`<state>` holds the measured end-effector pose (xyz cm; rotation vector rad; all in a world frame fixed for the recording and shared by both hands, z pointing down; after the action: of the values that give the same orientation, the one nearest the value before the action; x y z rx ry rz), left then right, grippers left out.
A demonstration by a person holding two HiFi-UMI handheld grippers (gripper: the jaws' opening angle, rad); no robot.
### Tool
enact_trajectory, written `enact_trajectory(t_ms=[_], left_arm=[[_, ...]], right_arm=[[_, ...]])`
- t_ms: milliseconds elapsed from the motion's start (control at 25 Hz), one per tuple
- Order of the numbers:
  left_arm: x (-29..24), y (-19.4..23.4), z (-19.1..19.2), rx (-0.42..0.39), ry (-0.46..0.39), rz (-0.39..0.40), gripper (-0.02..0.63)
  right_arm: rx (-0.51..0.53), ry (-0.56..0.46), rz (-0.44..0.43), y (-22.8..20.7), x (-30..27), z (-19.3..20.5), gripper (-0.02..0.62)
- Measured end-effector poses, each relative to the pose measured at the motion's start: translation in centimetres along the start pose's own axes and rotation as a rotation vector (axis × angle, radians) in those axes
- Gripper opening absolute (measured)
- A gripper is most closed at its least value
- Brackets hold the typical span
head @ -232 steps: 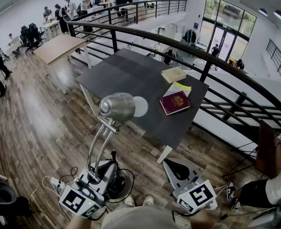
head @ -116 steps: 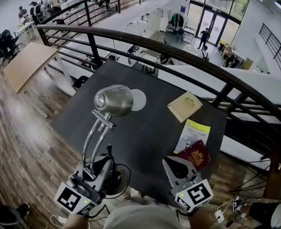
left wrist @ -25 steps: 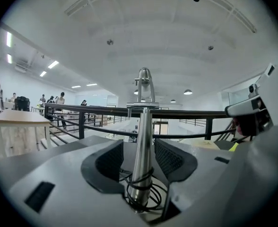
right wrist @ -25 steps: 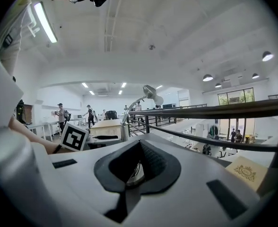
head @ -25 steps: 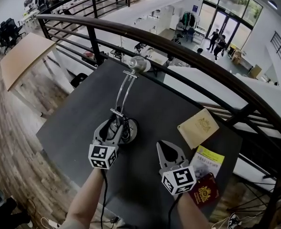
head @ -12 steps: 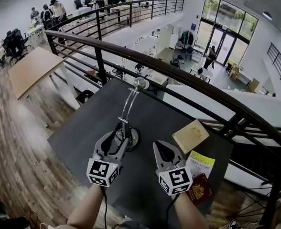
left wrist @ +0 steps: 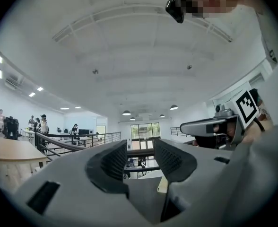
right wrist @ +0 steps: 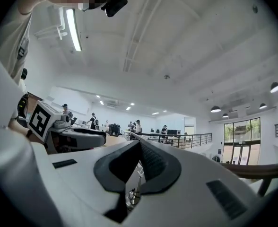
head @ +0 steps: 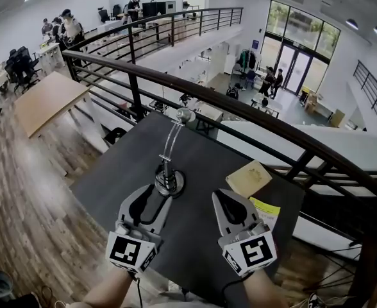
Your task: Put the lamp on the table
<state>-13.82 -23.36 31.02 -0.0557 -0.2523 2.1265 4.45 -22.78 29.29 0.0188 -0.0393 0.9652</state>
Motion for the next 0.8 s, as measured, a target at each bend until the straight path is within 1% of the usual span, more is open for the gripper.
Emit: enact_trajectory(t_ms=[280,400,440,480,560,640,720,800], left_arm=[[4.6,-2.6,-2.5,0.015,-0.042,-0.002,0.151],[6.0,-3.2,-2.7,-0.001,-0.062,-0.037,0.075],[6.4,-3.3,-2.4,-0.007,-0.064,-0.055,0.036],[6.7,-3.4,-1.9,-0.008,-0.06,-0.071,0.01],[7.1,-3.7,-0.8,0.015,-0.041,-0.09,0.008],[7.4,-4.1,0.2,0.041,-0.013,-0.089,0.006],[7.7,-4.6,0.9,0.023,0.011,-0.086,0.006],[7.9,-5.3,1.3,-0.001,-0.003,-0.088,0.005]], right_arm=[[-0.014,-0.008,-0.015,2.4,4.2,-1.8,0.0],[-0.032,0.005,-0.02,3.1,5.4,-1.1,-0.002],[-0.041,0.013,-0.022,3.3,5.7,-0.8,0.0],[-0.049,0.023,-0.024,3.5,5.9,-0.3,-0.001],[-0.069,0.046,-0.028,3.9,6.5,0.6,-0.001],[-0.091,0.069,-0.034,4.2,7.1,1.5,-0.002],[-0.108,0.089,-0.037,4.4,7.5,2.3,0.0],[-0.129,0.101,-0.037,4.6,7.8,2.9,-0.002]])
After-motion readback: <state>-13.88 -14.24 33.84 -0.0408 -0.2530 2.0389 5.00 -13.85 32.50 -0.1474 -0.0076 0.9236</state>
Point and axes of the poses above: the fingertips, and each gripper's own axes: x backward along the fingers, y to its left, z out of its underside, the point moved 6 cm from there along x, backward along the fingers, and after that the axes turned 8 degrees about -x, right-handed, at the moved point
